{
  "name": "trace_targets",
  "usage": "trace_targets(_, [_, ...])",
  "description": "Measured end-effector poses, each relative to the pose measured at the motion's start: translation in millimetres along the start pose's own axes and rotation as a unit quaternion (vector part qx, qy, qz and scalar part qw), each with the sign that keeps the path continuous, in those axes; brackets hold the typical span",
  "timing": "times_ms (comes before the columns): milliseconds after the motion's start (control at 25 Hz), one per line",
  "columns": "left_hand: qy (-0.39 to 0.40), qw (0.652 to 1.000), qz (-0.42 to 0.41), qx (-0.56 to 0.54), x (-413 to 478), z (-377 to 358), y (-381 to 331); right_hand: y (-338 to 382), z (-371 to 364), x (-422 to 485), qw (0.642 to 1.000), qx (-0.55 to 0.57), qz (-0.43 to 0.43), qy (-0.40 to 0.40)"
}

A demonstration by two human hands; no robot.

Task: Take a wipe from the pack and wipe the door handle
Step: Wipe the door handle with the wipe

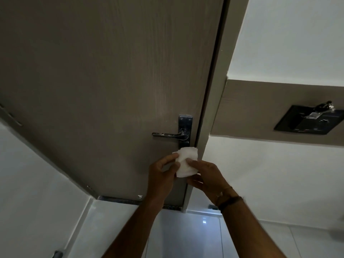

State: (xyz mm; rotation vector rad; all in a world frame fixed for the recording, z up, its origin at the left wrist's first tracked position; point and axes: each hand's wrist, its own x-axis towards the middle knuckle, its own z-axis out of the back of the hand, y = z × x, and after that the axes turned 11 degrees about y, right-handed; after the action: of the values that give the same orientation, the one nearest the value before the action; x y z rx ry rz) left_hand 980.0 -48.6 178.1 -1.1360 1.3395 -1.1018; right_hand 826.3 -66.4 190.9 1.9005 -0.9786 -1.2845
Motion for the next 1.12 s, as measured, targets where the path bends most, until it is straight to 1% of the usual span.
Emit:
trace_targets(80, [-0.010, 0.999, 0.000, 0.033, 9.3, 6.9, -5.6, 2.4, -2.0, 4.3, 0.999, 0.002, 0.027, -0.037])
trace_targets(120, [-0.027, 0.997, -0.011, 0.074, 15.2, 12.1, -10.4, 3.3, -2.1, 6.4, 0.995, -0.009, 0.057, -0.076])
trace_targets(160, [-0.055, 0.987, -0.038, 0.143, 23.6, 18.4, -17.9, 5.0, -1.4, 10.0, 0.986, -0.038, 0.104, -0.129])
trace_targets(200, [-0.087, 0.967, -0.080, 0.226, 33.2, 24.9, -27.8, 6.9, -0.9, 13.0, 0.966, -0.080, 0.163, -0.186])
trace_targets(240, [-0.117, 0.938, -0.131, 0.298, 43.9, 31.0, -40.7, 9.4, -1.4, 15.2, 0.934, -0.128, 0.225, -0.246])
trace_targets(320, [-0.178, 0.874, -0.215, 0.399, 72.0, 42.3, -70.9, 17.0, -8.1, 21.4, 0.845, -0.222, 0.330, -0.357])
trace_targets(360, [-0.206, 0.835, -0.251, 0.444, 88.0, 48.6, -85.5, 20.9, -15.0, 27.6, 0.802, -0.256, 0.369, -0.393])
trace_targets(400, [-0.227, 0.792, -0.284, 0.491, 104.6, 55.5, -97.2, 24.5, -23.8, 36.9, 0.769, -0.287, 0.395, -0.412])
trace_targets(440, [-0.237, 0.748, -0.315, 0.534, 121.4, 62.8, -106.6, 26.6, -33.2, 47.6, 0.750, -0.320, 0.401, -0.418])
trace_targets(480, [-0.239, 0.707, -0.344, 0.570, 137.9, 70.2, -113.1, 27.5, -42.4, 59.3, 0.743, -0.358, 0.388, -0.412])
trace_targets(520, [-0.234, 0.675, -0.368, 0.595, 152.8, 77.1, -116.6, 27.1, -50.6, 70.7, 0.745, -0.396, 0.360, -0.397])
trace_targets(560, [-0.225, 0.652, -0.390, 0.610, 165.9, 83.2, -117.4, 25.2, -56.9, 81.5, 0.747, -0.436, 0.325, -0.382])
trace_targets(600, [-0.212, 0.634, -0.411, 0.620, 176.8, 87.7, -115.9, 22.2, -61.5, 89.1, 0.740, -0.480, 0.292, -0.371])
trace_targets(640, [-0.199, 0.618, -0.430, 0.627, 186.7, 91.8, -113.4, 17.4, -64.1, 93.7, 0.721, -0.527, 0.271, -0.359])
trace_targets(720, [-0.180, 0.597, -0.461, 0.631, 208.0, 101.5, -108.1, 6.1, -68.2, 96.7, 0.664, -0.613, 0.263, -0.338])
trace_targets(760, [-0.181, 0.588, -0.472, 0.631, 217.6, 105.7, -105.8, 3.0, -68.5, 95.8, 0.647, -0.636, 0.267, -0.324])
trace_targets(880, [-0.193, 0.563, -0.497, 0.632, 236.4, 110.8, -97.5, 11.3, -60.8, 92.4, 0.650, -0.643, 0.273, -0.301])
trace_targets(920, [-0.196, 0.560, -0.503, 0.629, 240.2, 110.3, -94.7, 17.4, -55.6, 91.7, 0.633, -0.667, 0.259, -0.297])
trace_targets(1040, [-0.207, 0.557, -0.516, 0.617, 246.1, 107.9, -89.9, 25.3, -47.3, 94.5, 0.542, -0.781, 0.185, -0.249])
trace_targets(1120, [-0.210, 0.558, -0.524, 0.609, 247.6, 108.0, -89.2, 23.2, -51.0, 98.4, 0.478, -0.826, 0.203, -0.217])
